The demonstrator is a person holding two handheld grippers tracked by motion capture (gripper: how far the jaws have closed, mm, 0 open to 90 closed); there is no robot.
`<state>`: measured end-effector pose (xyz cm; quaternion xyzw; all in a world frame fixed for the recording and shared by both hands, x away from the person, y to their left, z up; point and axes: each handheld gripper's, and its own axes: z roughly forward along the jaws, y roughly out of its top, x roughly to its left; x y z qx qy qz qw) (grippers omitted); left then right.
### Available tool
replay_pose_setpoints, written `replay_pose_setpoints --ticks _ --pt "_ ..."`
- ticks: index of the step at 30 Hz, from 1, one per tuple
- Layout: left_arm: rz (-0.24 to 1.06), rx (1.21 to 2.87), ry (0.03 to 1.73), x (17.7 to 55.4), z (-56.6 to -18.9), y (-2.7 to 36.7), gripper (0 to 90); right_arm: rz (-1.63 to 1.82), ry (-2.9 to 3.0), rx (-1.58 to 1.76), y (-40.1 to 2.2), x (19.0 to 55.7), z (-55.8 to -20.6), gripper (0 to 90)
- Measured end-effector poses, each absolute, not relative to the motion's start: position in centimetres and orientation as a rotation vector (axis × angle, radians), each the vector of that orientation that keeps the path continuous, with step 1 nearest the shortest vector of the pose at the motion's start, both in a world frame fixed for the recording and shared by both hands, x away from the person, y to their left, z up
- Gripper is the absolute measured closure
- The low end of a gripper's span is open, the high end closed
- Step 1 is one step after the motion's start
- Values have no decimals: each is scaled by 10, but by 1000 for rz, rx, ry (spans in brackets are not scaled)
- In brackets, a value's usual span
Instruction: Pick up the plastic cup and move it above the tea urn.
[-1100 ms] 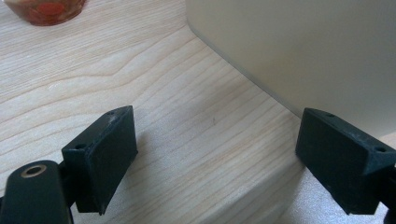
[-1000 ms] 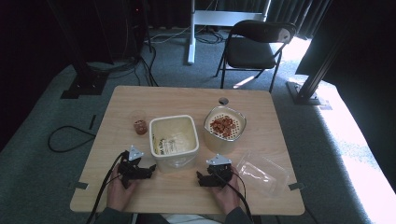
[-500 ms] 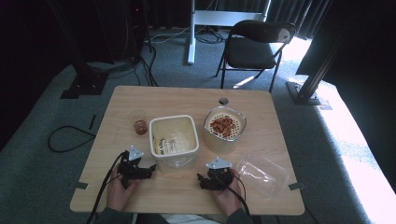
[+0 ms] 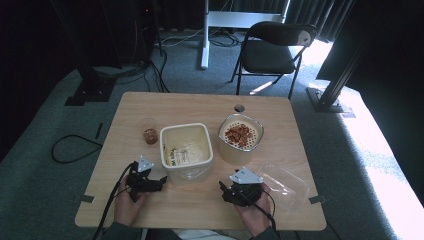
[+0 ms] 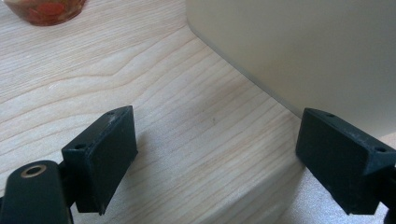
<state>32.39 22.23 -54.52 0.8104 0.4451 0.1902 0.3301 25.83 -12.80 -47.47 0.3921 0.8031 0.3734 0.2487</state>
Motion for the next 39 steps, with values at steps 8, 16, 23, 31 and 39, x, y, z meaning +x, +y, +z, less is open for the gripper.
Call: replay_pose_setpoints --ticks 8,16,23,31,39 --pt "498 2117 1166 324 -545 222 130 933 2052 1134 -173 251 -451 312" --pt "499 2117 1166 324 -545 222 131 843 1939 1273 -223 246 -455 298" --pt "499 2120 1165 324 -545 222 130 720 1859 1390 -253 237 -467 292" --pt "499 2120 1166 325 -545 222 130 613 1697 1634 -284 232 -476 253" --pt "503 2118 1169 326 -545 222 130 537 1610 1736 -296 226 -485 204"
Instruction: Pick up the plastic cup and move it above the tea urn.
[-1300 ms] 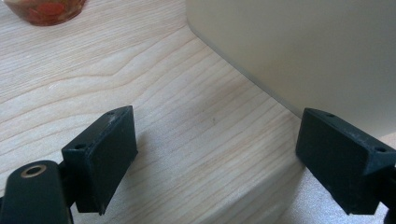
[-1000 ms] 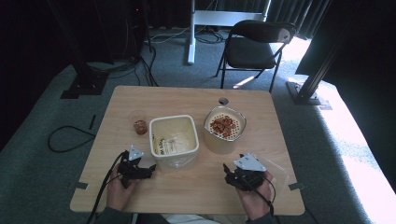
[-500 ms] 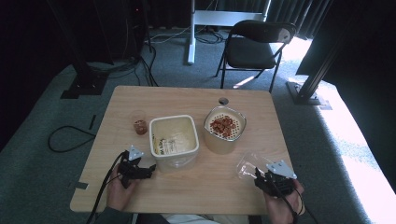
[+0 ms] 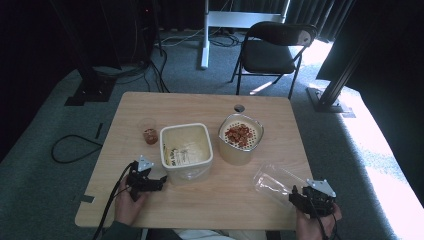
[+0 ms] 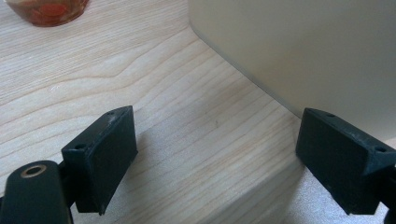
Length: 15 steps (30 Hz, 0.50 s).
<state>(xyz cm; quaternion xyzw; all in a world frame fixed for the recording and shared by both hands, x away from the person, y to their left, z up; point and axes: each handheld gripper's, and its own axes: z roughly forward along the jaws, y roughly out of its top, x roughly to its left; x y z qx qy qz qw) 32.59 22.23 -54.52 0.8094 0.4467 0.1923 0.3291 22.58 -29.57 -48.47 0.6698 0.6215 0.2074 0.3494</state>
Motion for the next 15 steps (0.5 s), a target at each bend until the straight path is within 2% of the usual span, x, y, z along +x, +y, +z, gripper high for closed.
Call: replay_pose_setpoints --ticks 5,6,11,15 --pt "503 2118 1170 326 -545 222 130 588 1674 1829 -302 228 -495 289" --pt "503 2118 1170 326 -545 222 130 633 1697 1854 -304 230 -497 382" --pt "503 2118 1170 326 -545 222 130 680 1759 1879 -308 246 -500 612" --pt "503 2118 1170 326 -545 222 130 707 1804 1851 -308 264 -500 708"
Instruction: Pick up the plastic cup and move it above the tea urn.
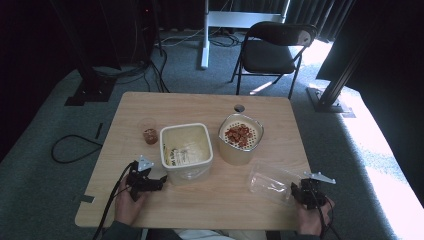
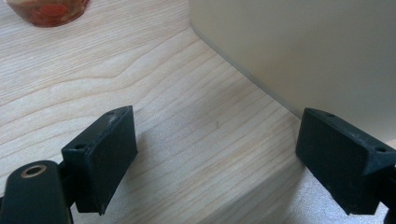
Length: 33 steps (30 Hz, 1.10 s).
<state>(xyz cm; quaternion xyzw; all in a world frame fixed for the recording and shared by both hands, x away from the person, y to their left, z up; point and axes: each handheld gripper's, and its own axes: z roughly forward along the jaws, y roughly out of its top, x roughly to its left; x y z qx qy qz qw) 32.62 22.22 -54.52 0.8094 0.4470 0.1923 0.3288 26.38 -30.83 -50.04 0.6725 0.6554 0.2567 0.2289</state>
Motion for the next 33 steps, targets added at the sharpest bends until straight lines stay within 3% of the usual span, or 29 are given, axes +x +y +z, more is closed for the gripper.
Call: replay_pose_setpoints --ticks 8,11,14,19,20,24,26,27,33 --pt "503 2118 1170 326 -545 222 130 728 1918 1726 -309 300 -501 774" --pt "503 2118 1170 326 -545 222 130 721 1959 1669 -312 313 -503 703" --pt "503 2118 1170 326 -545 222 130 726 1982 1644 -314 306 -503 531" --pt "503 2118 1170 326 -545 222 130 745 2028 1650 -315 294 -512 539" --pt "503 2118 1170 326 -545 222 130 770 2025 1658 -318 292 -515 629" --pt "503 2118 1170 326 -545 222 131 790 2004 1658 -320 292 -513 652" --pt "503 2117 1170 326 -545 222 130 793 2006 1647 -319 294 -509 602" --pt "503 2117 1171 326 -545 222 130 795 2005 1625 -319 293 -504 529" --pt "503 2117 1171 326 -545 222 130 798 2033 1622 -321 281 -494 466"
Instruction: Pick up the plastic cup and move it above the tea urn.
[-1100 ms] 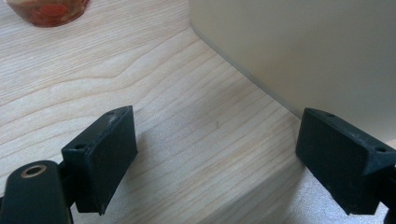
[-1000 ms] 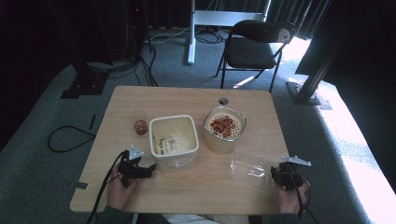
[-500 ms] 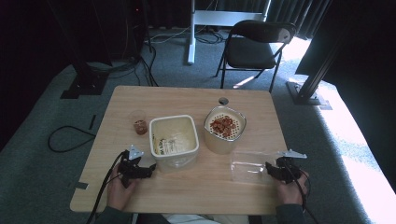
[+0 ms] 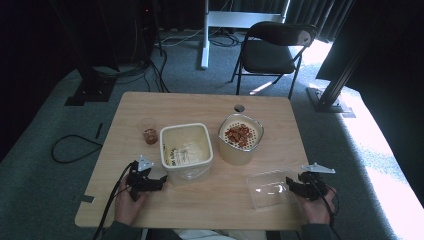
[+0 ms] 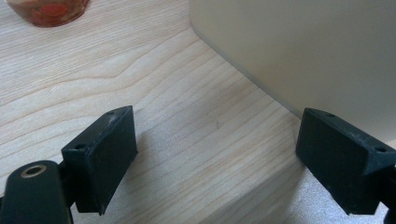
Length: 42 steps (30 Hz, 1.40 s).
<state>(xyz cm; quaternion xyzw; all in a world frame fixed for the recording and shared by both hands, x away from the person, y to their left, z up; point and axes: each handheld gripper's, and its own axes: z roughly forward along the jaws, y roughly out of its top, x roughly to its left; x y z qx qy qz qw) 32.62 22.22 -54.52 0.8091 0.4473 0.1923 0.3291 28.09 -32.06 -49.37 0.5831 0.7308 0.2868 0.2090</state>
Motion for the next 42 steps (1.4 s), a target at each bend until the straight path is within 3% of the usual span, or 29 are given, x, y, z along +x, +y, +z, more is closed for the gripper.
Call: replay_pose_setpoints --ticks 2,8,13,15,17,18,22,28,42 --pt "503 2118 1170 326 -545 222 130 803 2038 1631 -321 275 -494 469" --pt "504 2117 1171 326 -545 222 130 775 2082 1626 -322 283 -507 802" --pt "504 2118 1171 327 -545 222 131 820 2088 1580 -317 303 -505 815" --pt "504 2118 1171 327 -545 222 130 821 2112 1572 -315 312 -505 723" --pt "504 2118 1172 327 -545 222 130 823 2125 1580 -315 317 -506 705" --pt "504 2117 1172 327 -545 222 130 829 2155 1586 -317 324 -510 792" --pt "504 2118 1172 327 -545 222 130 937 2144 1598 -323 324 -504 859" --pt "504 2118 1172 327 -545 222 130 989 2123 1572 -328 318 -487 866" --pt "504 2116 1173 327 -545 222 130 1098 2062 1431 -330 300 -412 868"
